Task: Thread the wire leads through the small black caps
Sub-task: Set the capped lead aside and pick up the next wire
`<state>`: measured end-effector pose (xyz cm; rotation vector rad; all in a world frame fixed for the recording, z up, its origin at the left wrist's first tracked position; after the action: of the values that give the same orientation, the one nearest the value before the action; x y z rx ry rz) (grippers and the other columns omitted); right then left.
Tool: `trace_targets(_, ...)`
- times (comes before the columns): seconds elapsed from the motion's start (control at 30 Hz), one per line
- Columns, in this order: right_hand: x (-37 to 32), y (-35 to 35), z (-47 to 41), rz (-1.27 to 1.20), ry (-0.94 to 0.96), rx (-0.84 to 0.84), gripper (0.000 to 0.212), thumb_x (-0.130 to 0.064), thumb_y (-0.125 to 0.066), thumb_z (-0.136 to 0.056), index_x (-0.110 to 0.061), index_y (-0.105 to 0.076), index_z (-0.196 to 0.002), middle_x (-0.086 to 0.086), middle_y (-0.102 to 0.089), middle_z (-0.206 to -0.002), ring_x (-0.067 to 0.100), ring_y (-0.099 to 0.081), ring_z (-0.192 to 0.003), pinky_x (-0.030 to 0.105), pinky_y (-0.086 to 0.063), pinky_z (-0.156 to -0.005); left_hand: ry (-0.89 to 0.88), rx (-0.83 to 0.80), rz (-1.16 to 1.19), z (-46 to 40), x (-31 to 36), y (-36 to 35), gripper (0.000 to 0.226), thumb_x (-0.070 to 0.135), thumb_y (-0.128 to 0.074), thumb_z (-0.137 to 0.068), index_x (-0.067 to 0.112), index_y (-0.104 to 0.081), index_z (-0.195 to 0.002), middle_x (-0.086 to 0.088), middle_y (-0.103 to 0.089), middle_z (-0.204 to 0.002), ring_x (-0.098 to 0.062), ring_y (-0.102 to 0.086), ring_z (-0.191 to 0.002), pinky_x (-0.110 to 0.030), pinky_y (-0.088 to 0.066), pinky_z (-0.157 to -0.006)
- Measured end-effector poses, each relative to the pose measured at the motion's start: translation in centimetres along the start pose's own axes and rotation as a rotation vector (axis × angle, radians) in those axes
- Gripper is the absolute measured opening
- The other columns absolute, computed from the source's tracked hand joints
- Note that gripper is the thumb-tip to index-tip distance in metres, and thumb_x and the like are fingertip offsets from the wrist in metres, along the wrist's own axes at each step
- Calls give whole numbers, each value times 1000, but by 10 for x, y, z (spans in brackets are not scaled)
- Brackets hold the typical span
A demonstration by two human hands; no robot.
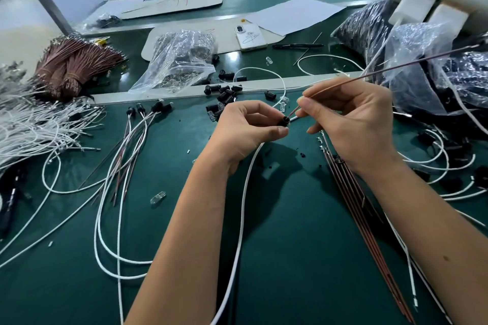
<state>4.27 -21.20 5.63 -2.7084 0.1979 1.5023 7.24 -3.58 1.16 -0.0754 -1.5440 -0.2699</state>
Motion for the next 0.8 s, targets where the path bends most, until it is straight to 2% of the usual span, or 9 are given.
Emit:
trace_targets(0.27, 4, -3, 1, -9, -49, 10, 7, -7, -82, -87, -9, -75, -89, 7, -76, -78, 23, -75, -66, 26, -54, -47, 19, -2, -8, 0, -2, -2, 16, 0, -85, -76, 8, -75, -86, -7, -76, -76, -14, -67, -67, -25, -56, -72)
trace_targets(0.43, 11, 3, -1, -80, -98, 49, 9, -6, -82, -87, -5, -74, -90, 8, -76, -77, 24, -75, -65, 24, -52, -48, -13, 1, 34, 0, 2, -2, 18, 0, -85, -75, 10, -75, -87, -8, -77, -82, -14, -69, -72, -28, -57, -78)
trace_targets(0.5, 12, 0, 0, -107, -110, 46, 8, -6, -82, -87, -7, -74, -89, 8, -76, -77, 24, -74, -65, 24, -52, -47, -17, -5, 51, 1, 3, -3, 18, 0, -85, -75, 11, -75, -86, -9, -77, -83, -15, -69, -74, -30, -57, -80)
trace_targets(0.67, 18, -5, 3, 8, -140, 14, 12, -8, -83, -86, -17, -75, -84, 4, -76, -75, 22, -75, -64, 25, -50, -43, -25, 4, 44, 1, 3, -4, 18, -1, -84, -75, 6, -74, -88, -9, -77, -83, -12, -70, -73, -22, -54, -71)
trace_targets(0.8, 25, -11, 6, -10, -195, -23, 14, -10, -83, -84, -21, -78, -80, 3, -77, -75, 19, -72, -62, 24, -48, -42, -40, 10, -4, 2, 5, -5, 20, 0, -86, -75, 3, -74, -90, -13, -77, -85, -13, -70, -73, -21, -55, -72)
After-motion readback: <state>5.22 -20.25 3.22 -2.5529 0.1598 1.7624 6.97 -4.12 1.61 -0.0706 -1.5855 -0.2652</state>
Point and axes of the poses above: each hand's wrist, its own z-axis away from the middle knuckle, its own y-axis out of the back of the hand, x = y × z, the point moved 9 cm from there along -z, towards the middle knuckle
